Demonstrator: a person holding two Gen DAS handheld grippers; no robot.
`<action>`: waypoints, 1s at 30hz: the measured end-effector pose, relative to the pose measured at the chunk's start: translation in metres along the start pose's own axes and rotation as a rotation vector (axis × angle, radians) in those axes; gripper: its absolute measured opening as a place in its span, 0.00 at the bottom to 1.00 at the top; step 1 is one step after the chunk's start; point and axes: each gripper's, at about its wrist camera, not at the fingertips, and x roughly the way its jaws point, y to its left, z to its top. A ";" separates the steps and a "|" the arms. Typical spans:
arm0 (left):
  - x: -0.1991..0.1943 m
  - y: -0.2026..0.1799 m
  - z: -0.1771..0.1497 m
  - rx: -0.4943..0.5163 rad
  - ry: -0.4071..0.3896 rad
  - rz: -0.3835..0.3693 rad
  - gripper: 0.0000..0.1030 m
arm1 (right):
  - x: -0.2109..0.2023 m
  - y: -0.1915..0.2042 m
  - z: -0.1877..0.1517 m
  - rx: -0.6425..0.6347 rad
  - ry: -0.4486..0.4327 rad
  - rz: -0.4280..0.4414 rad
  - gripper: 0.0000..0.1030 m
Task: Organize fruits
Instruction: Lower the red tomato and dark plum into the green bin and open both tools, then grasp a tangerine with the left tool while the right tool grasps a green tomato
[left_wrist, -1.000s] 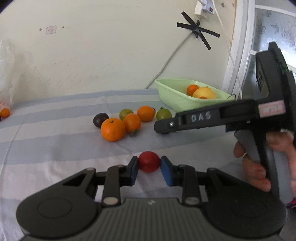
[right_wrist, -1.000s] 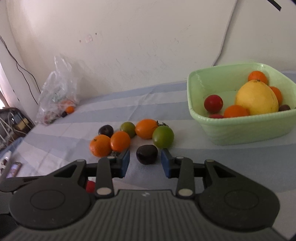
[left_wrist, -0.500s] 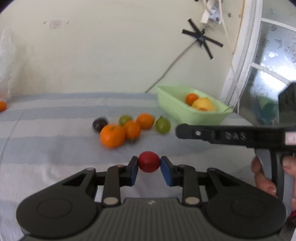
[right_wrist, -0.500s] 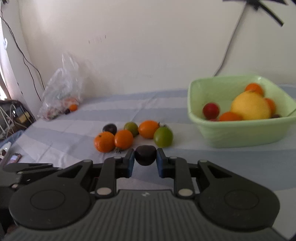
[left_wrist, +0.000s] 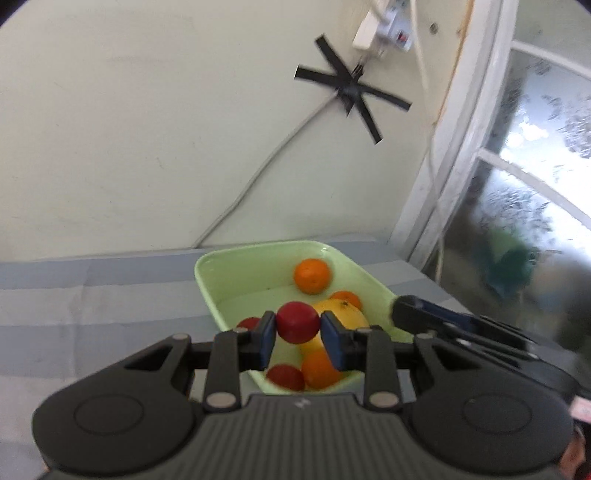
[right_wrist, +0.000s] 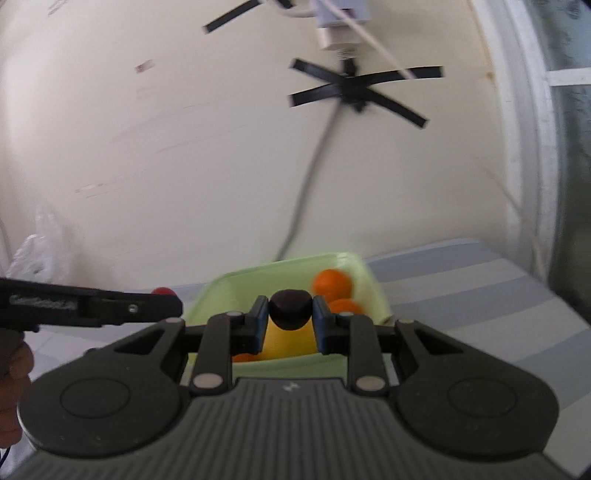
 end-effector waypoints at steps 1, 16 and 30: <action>0.008 0.000 0.002 -0.006 0.010 0.007 0.27 | 0.002 -0.002 -0.001 0.000 -0.004 -0.011 0.28; 0.014 0.003 0.006 -0.017 0.010 0.044 0.35 | 0.003 -0.010 -0.005 -0.012 -0.040 -0.045 0.48; -0.130 0.095 -0.057 -0.150 -0.140 0.300 0.35 | -0.032 0.048 -0.009 -0.135 -0.080 0.327 0.43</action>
